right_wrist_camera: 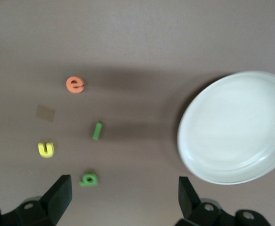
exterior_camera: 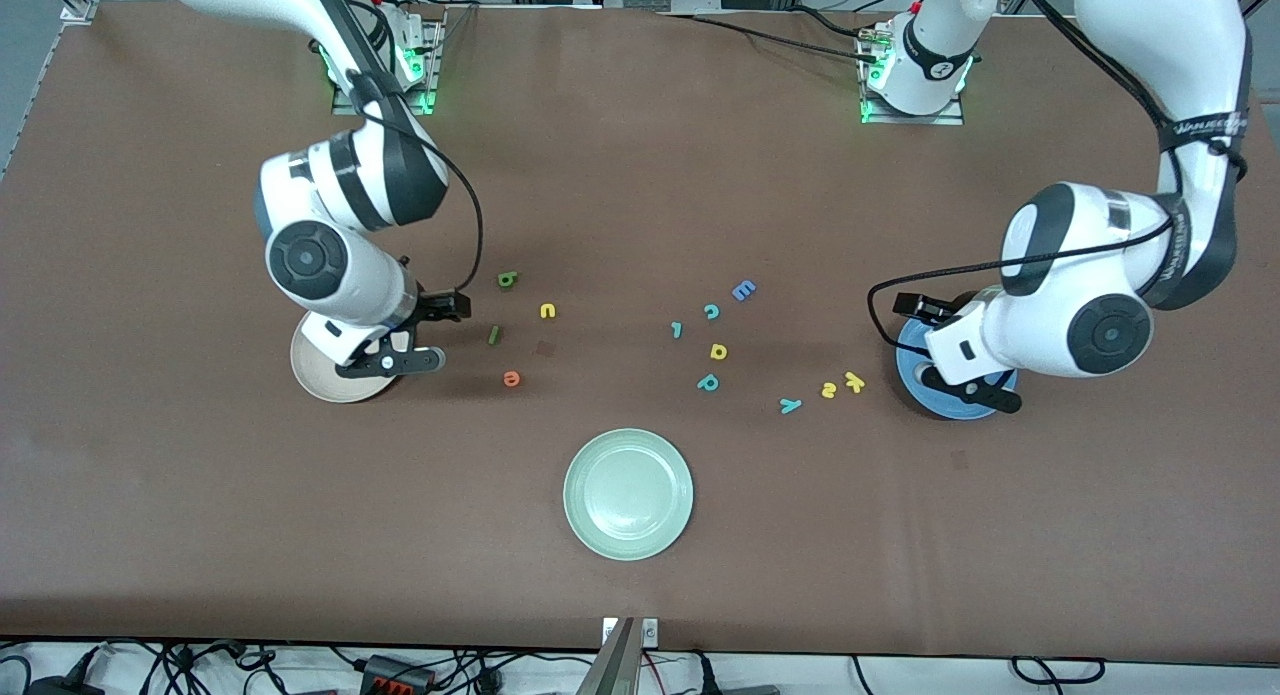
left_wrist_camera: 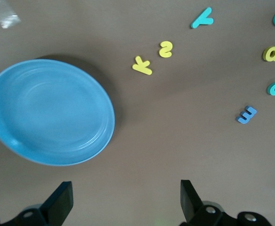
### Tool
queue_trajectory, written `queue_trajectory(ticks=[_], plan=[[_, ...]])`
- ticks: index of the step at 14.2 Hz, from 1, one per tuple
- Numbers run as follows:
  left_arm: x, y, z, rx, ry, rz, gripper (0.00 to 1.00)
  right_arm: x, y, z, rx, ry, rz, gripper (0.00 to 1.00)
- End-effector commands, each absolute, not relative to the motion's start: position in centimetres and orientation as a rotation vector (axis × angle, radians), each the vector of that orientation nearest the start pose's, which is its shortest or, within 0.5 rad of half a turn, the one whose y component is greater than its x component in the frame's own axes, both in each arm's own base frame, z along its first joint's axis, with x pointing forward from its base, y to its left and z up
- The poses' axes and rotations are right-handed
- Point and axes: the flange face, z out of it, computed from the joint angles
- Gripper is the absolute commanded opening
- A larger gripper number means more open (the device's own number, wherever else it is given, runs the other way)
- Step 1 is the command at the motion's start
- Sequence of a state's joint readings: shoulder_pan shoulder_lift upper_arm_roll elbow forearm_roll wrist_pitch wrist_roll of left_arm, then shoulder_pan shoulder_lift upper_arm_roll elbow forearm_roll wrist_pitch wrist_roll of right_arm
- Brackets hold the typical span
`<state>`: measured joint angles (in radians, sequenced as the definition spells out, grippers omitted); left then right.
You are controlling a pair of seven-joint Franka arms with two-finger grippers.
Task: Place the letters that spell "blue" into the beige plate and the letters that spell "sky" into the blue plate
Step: 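Reach the left gripper to yellow k while the right gripper reaches green l, then grasp yellow k with the left gripper while the right gripper grasps green l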
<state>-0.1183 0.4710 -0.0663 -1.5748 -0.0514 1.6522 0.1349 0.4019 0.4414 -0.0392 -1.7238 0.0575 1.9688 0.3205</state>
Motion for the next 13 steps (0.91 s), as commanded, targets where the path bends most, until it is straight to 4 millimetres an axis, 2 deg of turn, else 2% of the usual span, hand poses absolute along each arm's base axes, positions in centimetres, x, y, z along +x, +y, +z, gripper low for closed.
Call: queue_trajectory(ticks=[1,3,5,6,7,9,10,13], plan=[[63.3,-13.1,30.7,-3.111,0.546,0.67,1.0,59.9,23.5,28.5,-3.127,0.23,0.317,1.0],[63.8,-15.2,28.0,-3.102,0.606,0.576,1.0,59.7,24.6,25.8,-3.133,0.233,0.315,1.0],[63.3,-17.2,27.2,-3.083,0.703,0.548,1.0,59.4,25.6,23.0,-3.14,0.301,0.316,1.0],[63.2,-17.5,26.9,-3.081,0.726,0.536,1.0,59.2,26.4,22.0,-3.141,0.336,0.298,0.96],[63.0,-18.0,25.6,-3.078,0.749,0.502,1.0,58.8,27.4,21.1,-3.143,0.343,0.285,0.92],[62.5,-17.8,23.3,-3.028,0.911,0.373,0.98,58.1,28.7,20.0,-3.145,0.423,0.288,0.85],[62.3,-17.4,22.5,-3.019,0.964,0.345,0.93,57.7,29.0,19.5,-3.149,0.449,0.299,0.78],[62.8,-17.3,22.0,-2.991,1.07,0.275,0.88,56.5,28.4,18.1,-3.151,0.464,0.302,0.76]])
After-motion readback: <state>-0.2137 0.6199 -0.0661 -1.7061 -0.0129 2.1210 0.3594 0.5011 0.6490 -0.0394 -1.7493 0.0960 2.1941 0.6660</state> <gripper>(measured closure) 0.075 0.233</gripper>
